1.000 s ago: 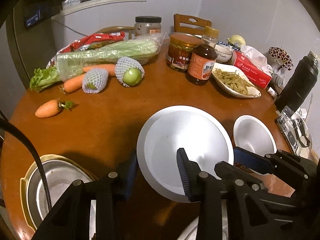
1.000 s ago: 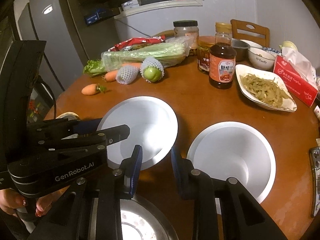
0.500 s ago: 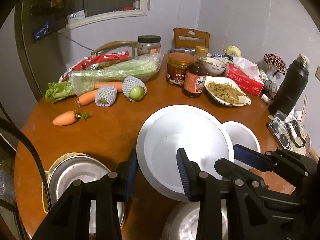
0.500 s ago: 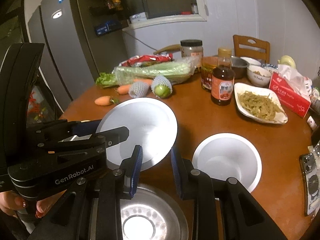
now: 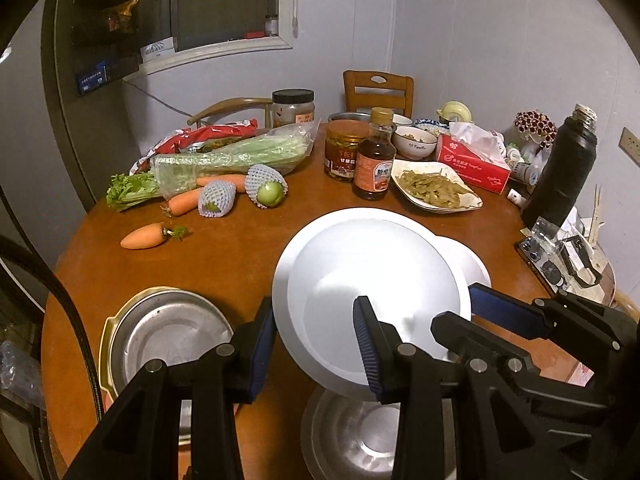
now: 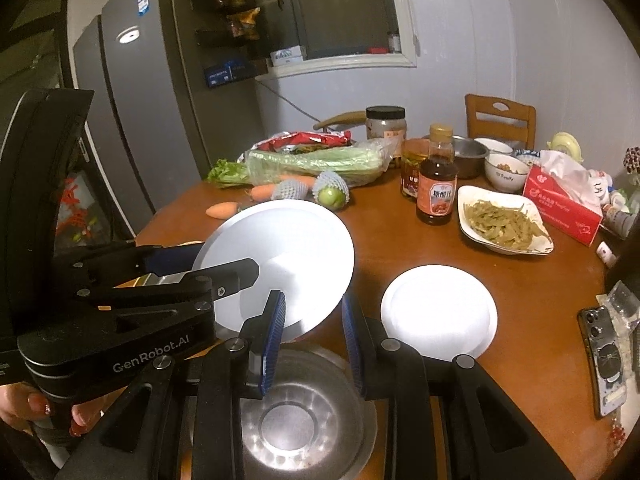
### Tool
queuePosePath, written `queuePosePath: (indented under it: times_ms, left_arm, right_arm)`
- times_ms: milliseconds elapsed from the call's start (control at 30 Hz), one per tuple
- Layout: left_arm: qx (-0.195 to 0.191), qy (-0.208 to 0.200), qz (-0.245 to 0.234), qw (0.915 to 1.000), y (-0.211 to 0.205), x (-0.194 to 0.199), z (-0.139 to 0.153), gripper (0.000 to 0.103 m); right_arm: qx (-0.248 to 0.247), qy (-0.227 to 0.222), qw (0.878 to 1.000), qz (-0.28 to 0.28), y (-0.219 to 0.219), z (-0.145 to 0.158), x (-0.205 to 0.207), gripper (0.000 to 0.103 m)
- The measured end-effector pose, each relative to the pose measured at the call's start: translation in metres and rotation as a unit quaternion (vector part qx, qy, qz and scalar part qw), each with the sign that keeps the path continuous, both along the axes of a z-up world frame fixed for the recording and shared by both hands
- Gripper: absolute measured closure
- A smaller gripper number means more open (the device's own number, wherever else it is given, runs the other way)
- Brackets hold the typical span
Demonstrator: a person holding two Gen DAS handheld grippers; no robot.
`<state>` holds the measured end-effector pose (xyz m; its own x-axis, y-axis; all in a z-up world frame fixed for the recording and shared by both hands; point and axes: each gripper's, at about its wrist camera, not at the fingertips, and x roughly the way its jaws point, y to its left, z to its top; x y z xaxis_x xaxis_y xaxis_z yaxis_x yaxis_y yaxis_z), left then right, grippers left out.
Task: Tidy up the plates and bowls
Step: 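Lift the noodle bowl and lower it into the steel bowl with the left tool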
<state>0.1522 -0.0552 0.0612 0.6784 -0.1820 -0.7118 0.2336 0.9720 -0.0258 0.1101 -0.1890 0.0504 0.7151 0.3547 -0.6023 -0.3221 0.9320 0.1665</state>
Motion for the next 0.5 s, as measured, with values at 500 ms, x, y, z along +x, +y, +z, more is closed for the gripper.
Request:
queuePosePath:
  times_ms: [500]
  left_arm:
    - [0.003, -0.006, 0.000, 1.0000, -0.009, -0.037, -0.005, 0.064]
  right_arm:
    - [0.002, -0.008, 1.000, 0.008, -0.008, -0.004, -0.040, 0.073]
